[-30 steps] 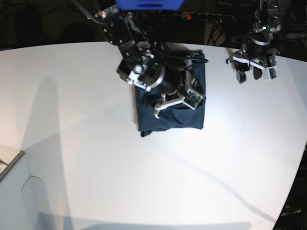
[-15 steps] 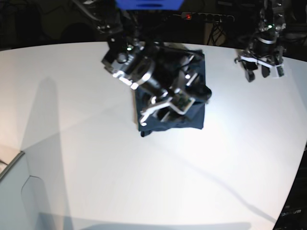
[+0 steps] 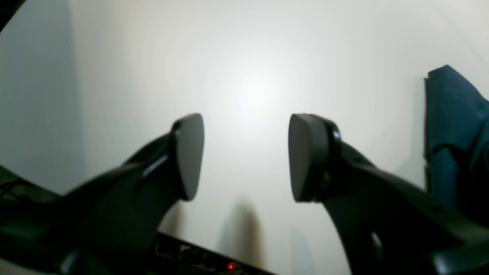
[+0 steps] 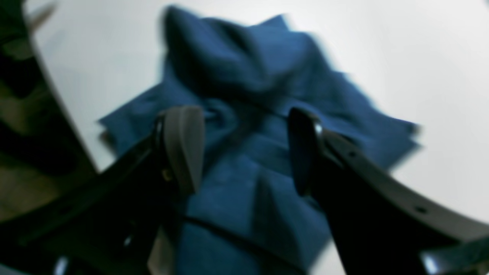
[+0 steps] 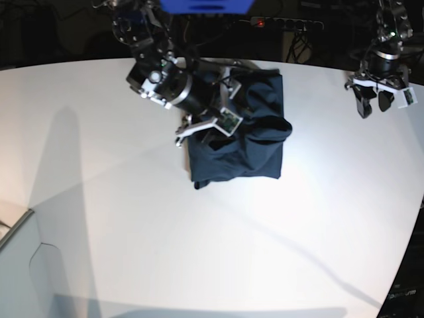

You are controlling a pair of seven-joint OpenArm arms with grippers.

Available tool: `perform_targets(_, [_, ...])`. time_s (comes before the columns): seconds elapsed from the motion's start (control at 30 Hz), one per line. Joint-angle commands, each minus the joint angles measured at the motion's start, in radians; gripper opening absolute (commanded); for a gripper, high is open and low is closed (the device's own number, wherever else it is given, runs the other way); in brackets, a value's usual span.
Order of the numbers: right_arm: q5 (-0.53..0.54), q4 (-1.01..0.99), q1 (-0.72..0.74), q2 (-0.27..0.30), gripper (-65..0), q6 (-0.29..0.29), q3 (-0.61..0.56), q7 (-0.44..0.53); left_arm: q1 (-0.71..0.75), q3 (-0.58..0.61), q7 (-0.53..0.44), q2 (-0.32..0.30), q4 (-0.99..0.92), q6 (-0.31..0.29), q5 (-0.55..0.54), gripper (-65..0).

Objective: Layout the t-shirt on the table in an organized manner, then fold the t-shirt properly
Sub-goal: 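Press and adjust the folded stack with the right gripper, then release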

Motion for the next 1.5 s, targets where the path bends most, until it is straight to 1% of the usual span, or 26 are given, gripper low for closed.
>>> perform_targets(0.0, [0.014,0.000,0.014,-0.005,-30.0,-0.007,-0.010,0.026,0.005,-0.006,-0.026,-0.012,0.012,-0.009,-0.004,-30.8])
perform_targets(0.27, [0.016,-0.182,0.146,-0.008,-29.9,-0.002,-0.116,0.026,0.008,-0.006,-0.026,-0.010,0.012,-0.009,-0.004,-30.8])
perform_targets(0.33, [0.016,-0.210,0.186,-0.014,-29.9,-0.002,-0.127,0.026,0.009,-0.006,-0.026,-0.010,0.014,-0.009,-0.004,-30.8])
perform_targets(0.4, [0.016,-0.225,0.223,-0.044,-29.8,-0.002,-0.125,0.026,0.022,-0.006,-0.026,-0.010,0.017,-0.009,-0.004,-30.8])
perform_targets(0.5, [0.016,-0.202,0.267,-0.063,-29.8,-0.002,-0.124,0.026,0.035,-0.006,-0.026,-0.010,0.023,-0.009,-0.004,-30.8])
perform_targets(0.6, [0.016,-0.155,0.278,-0.092,-29.8,-0.002,-0.124,0.026,0.043,-0.006,-0.026,-0.010,0.023,-0.009,-0.004,-30.8])
perform_targets(0.8, [0.016,-0.066,0.238,-0.095,-29.8,-0.004,-0.124,0.030,0.045,-0.006,-0.026,-0.010,0.021,-0.009,-0.004,-30.8])
perform_targets(0.9, [0.014,-0.043,0.214,-0.087,-29.8,-0.006,-0.122,0.027,0.045,-0.006,-0.026,-0.010,0.023,-0.009,-0.004,-30.8])
perform_targets(0.97, [0.014,-0.014,0.184,-0.069,-29.8,-0.006,-0.108,0.026,0.040,-0.006,-0.026,-0.010,0.023,-0.009,-0.004,-30.8])
perform_targets(1.1, [0.014,0.094,0.072,-0.037,-30.0,-0.006,-0.101,0.026,0.037,-0.006,-0.026,-0.009,0.020,-0.009,-0.004,-30.8])
perform_targets(1.17, [0.013,0.115,0.023,-0.023,-30.2,-0.006,-0.099,0.026,0.035,-0.006,-0.026,-0.009,0.018,-0.009,-0.004,-30.8])
perform_targets(1.3, [0.013,0.089,-0.040,-0.015,-30.2,-0.007,-0.067,0.026,0.023,-0.006,-0.026,-0.009,0.020,-0.009,-0.004,-30.8])
perform_targets(1.47, [0.013,0.008,-0.038,-0.018,-30.2,-0.010,-0.053,0.021,0.008,-0.006,-0.026,-0.009,0.023,-0.009,-0.004,-30.8])
